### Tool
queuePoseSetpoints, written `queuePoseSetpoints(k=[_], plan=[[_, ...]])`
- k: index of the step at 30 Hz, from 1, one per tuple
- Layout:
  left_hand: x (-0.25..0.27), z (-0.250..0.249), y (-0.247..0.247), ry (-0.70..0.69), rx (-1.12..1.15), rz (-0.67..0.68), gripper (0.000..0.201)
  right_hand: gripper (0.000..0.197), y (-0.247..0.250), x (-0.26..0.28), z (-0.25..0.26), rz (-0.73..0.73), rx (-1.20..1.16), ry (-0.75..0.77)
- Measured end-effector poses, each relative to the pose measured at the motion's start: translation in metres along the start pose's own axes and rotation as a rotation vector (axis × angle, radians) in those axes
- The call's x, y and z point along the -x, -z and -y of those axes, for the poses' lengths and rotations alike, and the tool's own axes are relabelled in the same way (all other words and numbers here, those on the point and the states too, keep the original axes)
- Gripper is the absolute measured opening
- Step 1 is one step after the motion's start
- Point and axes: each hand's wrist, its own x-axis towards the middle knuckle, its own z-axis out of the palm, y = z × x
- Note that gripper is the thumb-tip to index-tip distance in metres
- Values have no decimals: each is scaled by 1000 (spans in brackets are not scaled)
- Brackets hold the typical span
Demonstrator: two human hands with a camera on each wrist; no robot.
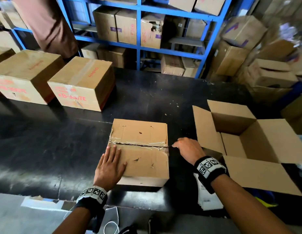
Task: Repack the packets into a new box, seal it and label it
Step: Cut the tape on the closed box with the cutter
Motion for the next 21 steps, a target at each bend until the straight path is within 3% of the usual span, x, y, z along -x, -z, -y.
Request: queuePoseSetpoints(k=[5,10,15,17,21], plan=[[-1,-1,0,-5,11,-17,77,33,8,13,-9,-13,75,22],[-1,-3,1,0,-7,-8,76,23,16,26,-30,-103,-62,-119],[0,-10,2,28,-26,-8,75,17,-7,27,5,-224,-376,-304],[1,-13,2,44,-37,-5,75,26,-23,20,20,-249,-425,-354],[3,-15,2,56,-55,7,76,23,-39,9,37,-250,-456,-424]])
